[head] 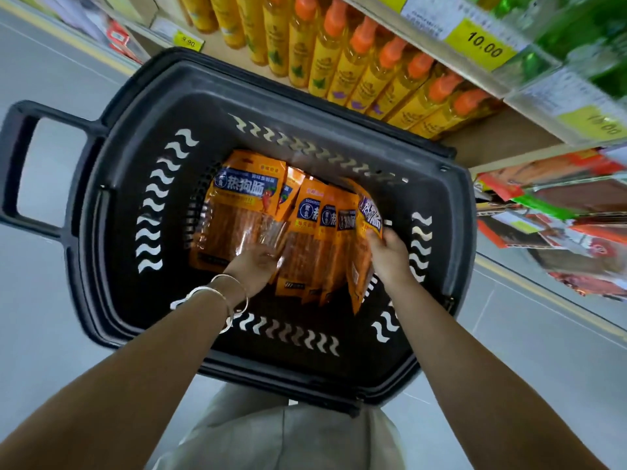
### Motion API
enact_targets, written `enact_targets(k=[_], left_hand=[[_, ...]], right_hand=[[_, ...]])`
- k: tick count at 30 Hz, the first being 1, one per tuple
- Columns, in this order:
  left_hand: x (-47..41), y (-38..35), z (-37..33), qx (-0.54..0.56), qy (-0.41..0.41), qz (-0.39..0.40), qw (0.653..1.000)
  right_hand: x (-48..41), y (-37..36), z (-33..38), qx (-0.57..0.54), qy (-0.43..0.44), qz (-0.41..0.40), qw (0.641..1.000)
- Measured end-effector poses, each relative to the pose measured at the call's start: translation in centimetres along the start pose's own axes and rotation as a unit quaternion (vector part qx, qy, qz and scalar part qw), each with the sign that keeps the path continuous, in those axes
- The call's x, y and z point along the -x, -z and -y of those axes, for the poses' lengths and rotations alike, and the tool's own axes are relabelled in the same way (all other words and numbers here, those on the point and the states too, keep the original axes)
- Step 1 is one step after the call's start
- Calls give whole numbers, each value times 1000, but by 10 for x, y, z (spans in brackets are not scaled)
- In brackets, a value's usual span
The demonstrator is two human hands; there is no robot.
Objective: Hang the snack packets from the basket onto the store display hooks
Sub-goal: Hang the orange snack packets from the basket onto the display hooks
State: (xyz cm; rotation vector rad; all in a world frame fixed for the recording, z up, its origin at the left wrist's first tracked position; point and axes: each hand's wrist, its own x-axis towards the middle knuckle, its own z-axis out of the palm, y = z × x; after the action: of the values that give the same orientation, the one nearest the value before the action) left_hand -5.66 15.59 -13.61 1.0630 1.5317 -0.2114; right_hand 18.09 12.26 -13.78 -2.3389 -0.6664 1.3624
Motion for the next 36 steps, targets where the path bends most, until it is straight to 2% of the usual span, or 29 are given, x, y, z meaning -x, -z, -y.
enact_targets(k=[5, 8, 10, 12, 15, 16, 18, 20, 22, 27, 32, 34, 36], left_hand=[[16, 0, -17, 1, -73, 118, 990], [24, -2, -31, -44, -139, 141, 979], [26, -3, -37, -40, -147, 149, 977], [23, -1, -35, -32, -137, 114, 983], [17, 9, -20, -25, -105, -6, 994], [15, 14, -13, -4, -88, -29, 996], [8, 23, -1, 50, -47, -49, 996], [3, 30, 8, 79, -13, -62, 995], [-2, 35, 14, 99, 15, -63, 993], [-19, 49, 27, 111, 55, -74, 990], [-24, 55, 34, 105, 56, -100, 988], [-24, 56, 37, 114, 55, -115, 985], [-24, 57, 38, 128, 55, -128, 982]], right_hand=[[37, 11, 30, -125, 7, 73, 989], [48, -1, 49, -175, -6, 130, 976], [55, -16, 62, -197, -32, 180, 963], [59, -31, 71, -221, -54, 241, 943], [58, -52, 69, -218, -60, 305, 925], [53, -57, 63, -213, -53, 294, 930], [37, -62, 47, -191, -44, 211, 958], [16, -62, 25, -146, -75, 104, 981], [-4, -61, 0, -105, -109, 34, 988], [-43, -68, -52, -34, -195, 47, 979], [-48, -97, -49, -95, -250, 73, 961], [-43, -109, -41, -34, -204, 64, 976], [-37, -113, -36, 45, -134, 22, 990]])
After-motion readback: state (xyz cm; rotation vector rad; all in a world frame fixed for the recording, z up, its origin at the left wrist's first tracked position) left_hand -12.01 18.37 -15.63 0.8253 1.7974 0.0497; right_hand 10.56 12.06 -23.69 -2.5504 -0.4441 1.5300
